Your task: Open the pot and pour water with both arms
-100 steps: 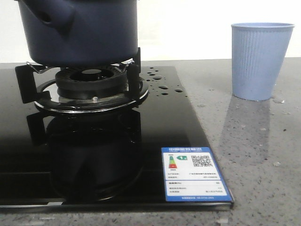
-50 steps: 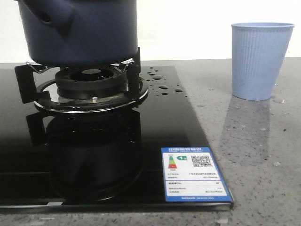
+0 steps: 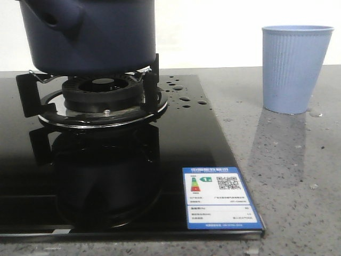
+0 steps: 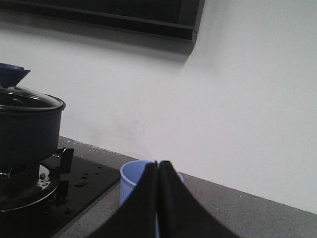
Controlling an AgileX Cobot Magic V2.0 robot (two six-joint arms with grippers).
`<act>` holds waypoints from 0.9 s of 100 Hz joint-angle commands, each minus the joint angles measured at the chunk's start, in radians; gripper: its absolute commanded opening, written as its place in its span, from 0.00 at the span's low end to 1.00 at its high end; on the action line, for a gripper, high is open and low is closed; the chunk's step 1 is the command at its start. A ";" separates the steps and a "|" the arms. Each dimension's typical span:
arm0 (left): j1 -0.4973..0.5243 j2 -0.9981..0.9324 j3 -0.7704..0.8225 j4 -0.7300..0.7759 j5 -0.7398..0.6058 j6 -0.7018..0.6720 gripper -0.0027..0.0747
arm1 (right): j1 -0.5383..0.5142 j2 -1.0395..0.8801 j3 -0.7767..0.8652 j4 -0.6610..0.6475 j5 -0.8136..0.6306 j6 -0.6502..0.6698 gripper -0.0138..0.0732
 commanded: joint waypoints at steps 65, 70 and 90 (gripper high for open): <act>0.002 -0.166 0.220 1.691 -0.546 -1.525 0.01 | -0.005 0.010 -0.023 -0.003 -0.047 -0.001 0.07; 0.002 -0.185 0.216 1.727 -0.495 -1.544 0.01 | -0.005 0.010 -0.023 -0.003 -0.047 -0.001 0.07; 0.001 -0.247 0.216 1.746 -0.329 -1.547 0.01 | -0.005 0.010 -0.023 -0.003 -0.047 -0.001 0.07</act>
